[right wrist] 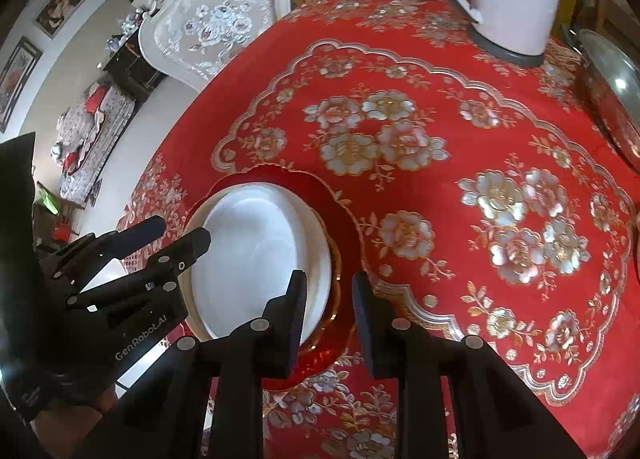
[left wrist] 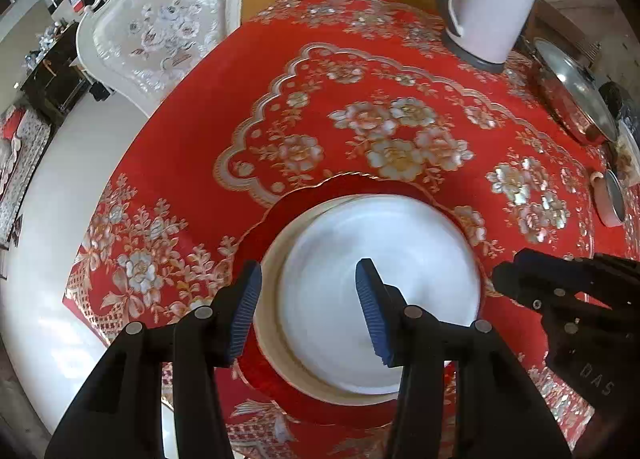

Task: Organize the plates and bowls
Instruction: 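Pull the left tool back and move it toward the grey steel cup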

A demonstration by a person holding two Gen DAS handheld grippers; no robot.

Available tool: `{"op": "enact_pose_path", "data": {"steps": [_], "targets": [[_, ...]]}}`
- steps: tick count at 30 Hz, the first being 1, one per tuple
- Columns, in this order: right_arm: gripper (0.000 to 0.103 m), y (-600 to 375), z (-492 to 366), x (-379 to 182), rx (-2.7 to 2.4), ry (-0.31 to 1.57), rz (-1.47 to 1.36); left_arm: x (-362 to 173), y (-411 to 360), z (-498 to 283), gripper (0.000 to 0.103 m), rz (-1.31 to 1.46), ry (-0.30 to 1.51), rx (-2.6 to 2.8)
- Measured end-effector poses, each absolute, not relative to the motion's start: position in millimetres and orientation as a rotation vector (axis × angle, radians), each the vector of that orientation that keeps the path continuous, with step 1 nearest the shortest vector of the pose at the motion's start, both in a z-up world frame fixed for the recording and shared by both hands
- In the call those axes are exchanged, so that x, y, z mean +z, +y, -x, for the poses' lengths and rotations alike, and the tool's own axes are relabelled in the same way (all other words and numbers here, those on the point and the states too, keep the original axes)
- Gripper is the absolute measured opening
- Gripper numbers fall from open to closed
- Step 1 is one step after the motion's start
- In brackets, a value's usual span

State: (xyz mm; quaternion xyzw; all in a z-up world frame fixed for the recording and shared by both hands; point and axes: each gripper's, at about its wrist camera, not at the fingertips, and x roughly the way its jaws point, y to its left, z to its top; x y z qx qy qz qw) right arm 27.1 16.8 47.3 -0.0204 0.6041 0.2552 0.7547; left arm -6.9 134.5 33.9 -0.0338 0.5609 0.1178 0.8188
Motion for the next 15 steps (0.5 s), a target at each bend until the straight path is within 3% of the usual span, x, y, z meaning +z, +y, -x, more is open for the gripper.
{"op": "enact_pose_path", "data": {"steps": [6, 10, 15], "targets": [[0.033, -11, -31, 55, 0.5, 1.29, 0.002, 42, 107, -4, 0.048, 0.05, 1.175, 0.21], [0.038, -38, -34, 60, 0.444, 1.276, -0.039, 48, 85, -14, 0.055, 0.041, 1.158, 0.174], [0.041, -74, -38, 66, 0.376, 1.26, -0.086, 56, 54, -25, 0.055, 0.012, 1.137, 0.12]]}}
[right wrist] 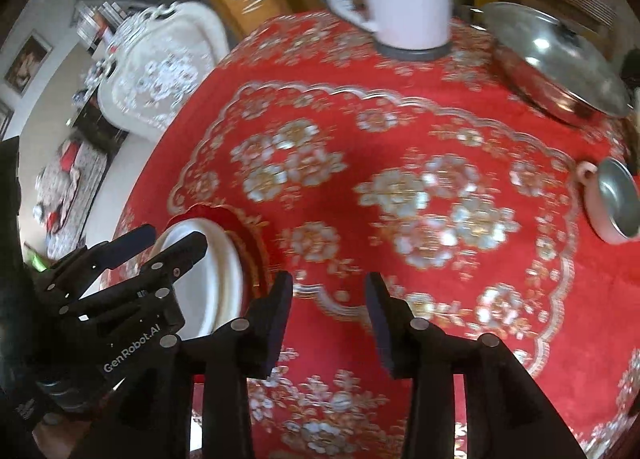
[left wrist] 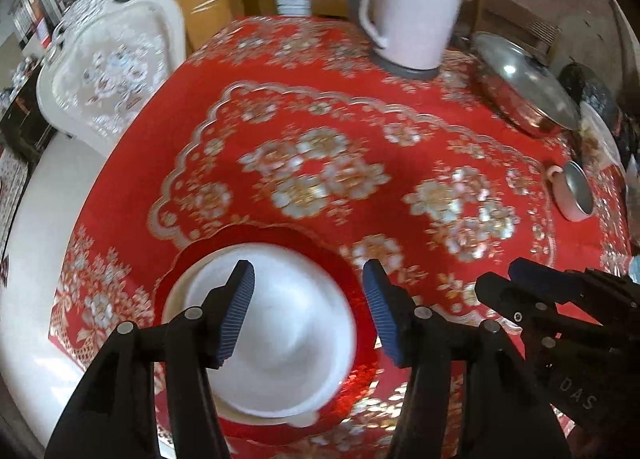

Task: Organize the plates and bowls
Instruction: 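Pull the left tool back and move it toward the grey steel cup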

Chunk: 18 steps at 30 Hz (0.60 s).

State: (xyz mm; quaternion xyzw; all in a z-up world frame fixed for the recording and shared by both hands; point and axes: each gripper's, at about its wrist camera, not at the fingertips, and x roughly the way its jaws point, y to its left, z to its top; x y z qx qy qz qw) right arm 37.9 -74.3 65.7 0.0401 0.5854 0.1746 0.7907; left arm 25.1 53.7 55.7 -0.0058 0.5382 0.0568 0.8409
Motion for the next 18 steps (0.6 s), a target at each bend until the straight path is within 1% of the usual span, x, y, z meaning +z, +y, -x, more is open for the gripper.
{"op": "enact_pose_path", "data": {"steps": [2, 4, 14, 18], "targets": [[0.043, -92, -39, 69, 0.343, 1.25, -0.107, 58, 40, -29, 0.056, -0.003, 1.131, 0.101], [0.044, -108, -39, 71, 0.314, 1.243, -0.121, 61, 24, -34, 0.062, -0.022, 1.125, 0.079], [0.049, -183, -39, 79, 0.191, 1.205, -0.184, 71, -45, -50, 0.062, -0.107, 1.095, -0.02], [0.049, -218, -35, 79, 0.134, 1.197, -0.213, 71, -74, -55, 0.062, -0.141, 1.088, -0.056]]}}
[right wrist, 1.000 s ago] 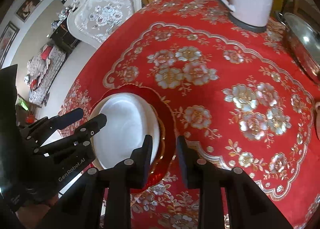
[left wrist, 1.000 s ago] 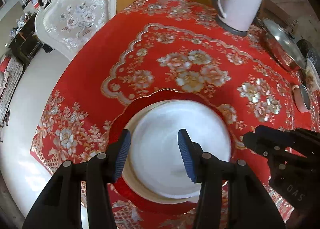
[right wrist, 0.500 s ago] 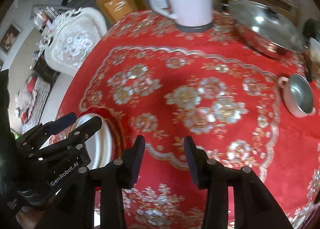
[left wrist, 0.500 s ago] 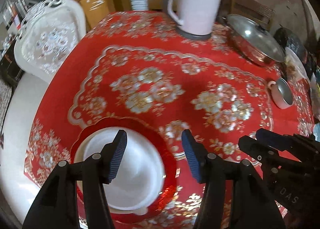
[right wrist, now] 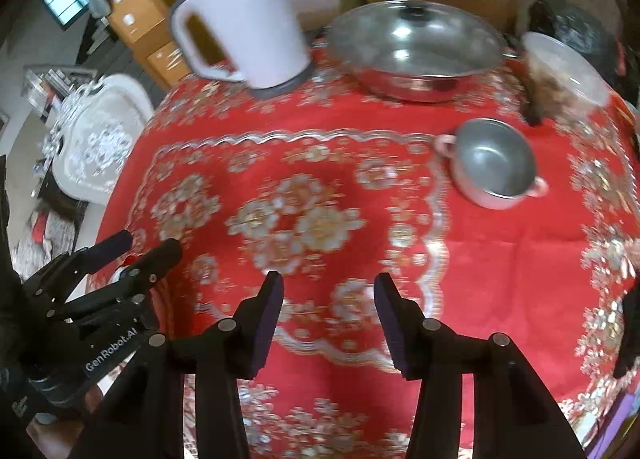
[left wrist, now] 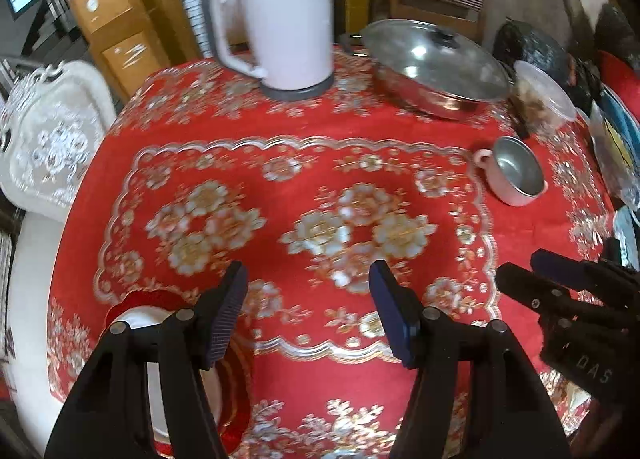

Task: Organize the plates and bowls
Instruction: 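Pull the left tool back and move it toward the grey steel cup, then bring the open left tool to the rim of the grey steel cup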

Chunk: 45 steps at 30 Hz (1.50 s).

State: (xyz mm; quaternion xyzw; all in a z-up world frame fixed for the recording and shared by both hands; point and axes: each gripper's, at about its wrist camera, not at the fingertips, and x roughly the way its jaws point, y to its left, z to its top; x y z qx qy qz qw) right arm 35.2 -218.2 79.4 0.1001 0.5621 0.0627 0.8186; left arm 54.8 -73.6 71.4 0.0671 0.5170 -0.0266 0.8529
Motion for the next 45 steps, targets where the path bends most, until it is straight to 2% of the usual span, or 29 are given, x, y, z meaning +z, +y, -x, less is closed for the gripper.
{"op": "enact_pose_path", "data": {"steps": [9, 24, 27, 37, 45], "targets": [[0.05, -300, -25, 78, 0.006, 1.185, -0.279, 69, -131, -68, 0.062, -0.203, 1.092, -0.139], [0.053, -392, -30, 101, -0.138, 1.125, -0.288, 104, -210, -112, 0.062, -0.256, 1.023, -0.263], [0.053, -398, -36, 100, -0.14, 1.117, -0.312, 96, -218, -122, 0.066, -0.212, 1.067, -0.276], [0.053, -416, -78, 65, -0.121, 1.141, -0.315, 53, -246, -128, 0.066, -0.191, 1.133, -0.262], [0.053, -426, -117, 28, -0.069, 1.172, -0.305, 19, -256, -137, 0.066, -0.065, 1.157, -0.255]]}}
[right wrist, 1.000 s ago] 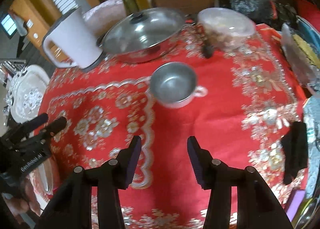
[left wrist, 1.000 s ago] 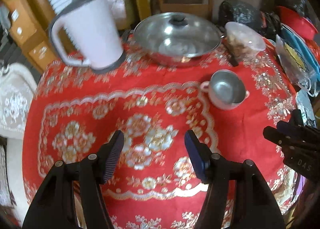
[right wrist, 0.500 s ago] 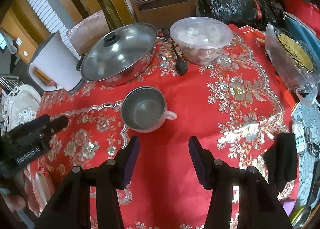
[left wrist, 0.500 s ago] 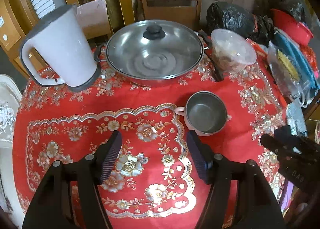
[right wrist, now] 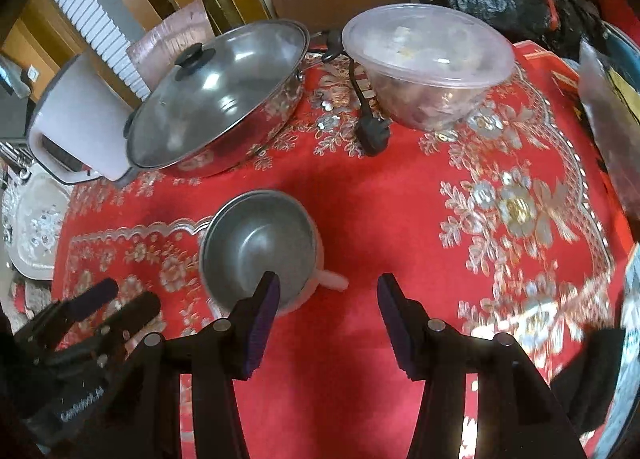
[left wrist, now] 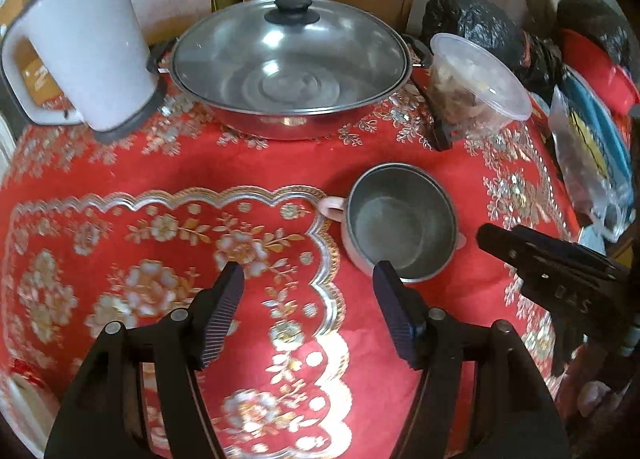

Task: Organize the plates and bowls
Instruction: 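Bring the open left tool to the rim of the grey steel cup, then close the left tool on the rim of the grey steel cup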

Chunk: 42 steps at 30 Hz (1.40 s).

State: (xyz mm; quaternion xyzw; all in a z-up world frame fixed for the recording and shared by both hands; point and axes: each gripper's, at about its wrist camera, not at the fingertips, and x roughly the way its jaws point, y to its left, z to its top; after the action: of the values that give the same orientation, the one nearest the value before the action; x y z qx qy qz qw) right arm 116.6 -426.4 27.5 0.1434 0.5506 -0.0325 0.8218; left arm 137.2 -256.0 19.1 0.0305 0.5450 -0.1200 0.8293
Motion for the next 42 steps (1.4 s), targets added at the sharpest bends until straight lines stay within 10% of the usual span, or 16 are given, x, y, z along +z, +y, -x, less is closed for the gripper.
{"op": "enact_pose_path", "data": {"steps": [13, 26, 42], "targets": [[0.052, -427, -160, -15, -0.036, 1.237, -0.243, -15, -268, -152, 0.066, 0.007, 1.183, -0.244], [0.014, -419, -173, -36, 0.01, 1.288, -0.268, -41, -277, -169, 0.069, 0.011, 1.261, -0.192], [0.014, -402, -153, -48, 0.045, 1.33, -0.314, -66, -289, -178, 0.069, -0.08, 1.341, -0.196]]}}
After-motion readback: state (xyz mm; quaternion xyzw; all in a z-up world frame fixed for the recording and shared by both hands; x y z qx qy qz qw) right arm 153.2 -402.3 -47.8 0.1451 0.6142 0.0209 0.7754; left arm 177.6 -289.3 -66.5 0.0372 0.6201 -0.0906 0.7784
